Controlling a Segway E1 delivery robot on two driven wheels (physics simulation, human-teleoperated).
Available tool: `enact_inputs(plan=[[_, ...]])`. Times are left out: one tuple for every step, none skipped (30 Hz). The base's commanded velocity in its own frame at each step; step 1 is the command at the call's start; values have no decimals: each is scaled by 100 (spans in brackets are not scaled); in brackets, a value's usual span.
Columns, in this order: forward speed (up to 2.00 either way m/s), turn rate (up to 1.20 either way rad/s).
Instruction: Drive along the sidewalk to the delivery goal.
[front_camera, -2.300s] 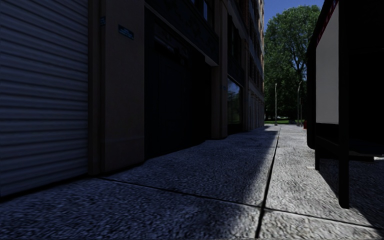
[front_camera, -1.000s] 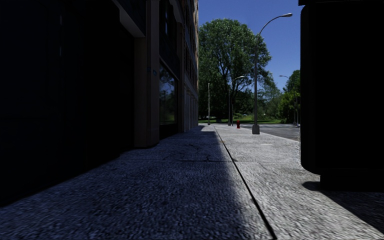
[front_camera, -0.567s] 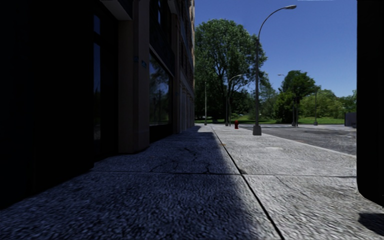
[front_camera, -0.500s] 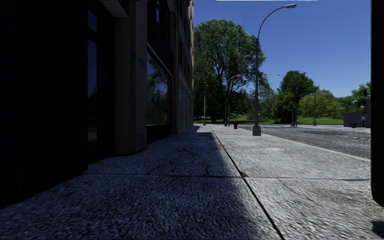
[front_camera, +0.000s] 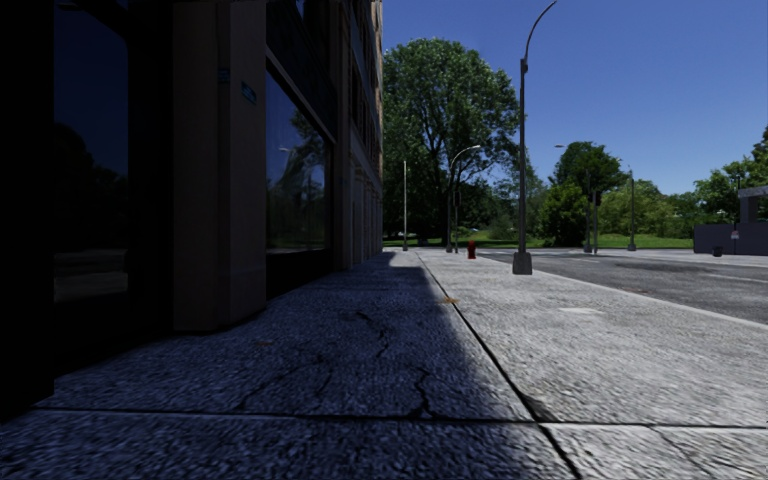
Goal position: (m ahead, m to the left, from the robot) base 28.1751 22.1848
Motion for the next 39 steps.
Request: enact_inputs(plan=[[200,-19],[200,-19],[200,-23],[200,-25],[200,-26],[200,-26],[200,-28],[200,-28],[200,-28],[200,-28],[200,-28],[200,-28],[200,-28],[200,-28],[200,-28],[200,-28],[200,-28],[200,-28],[200,-28],[200,-28],[200,-28],[200,-28],[200,-28],[200,-28],[200,-28],[200,-28],[200,-28],[200,-28],[200,-28],[200,-28],[200,-27],[200,-27],[200,-26],[200,-25],[200,-25],[200,-25],[200,-25],[200,-24],[200,-24]])
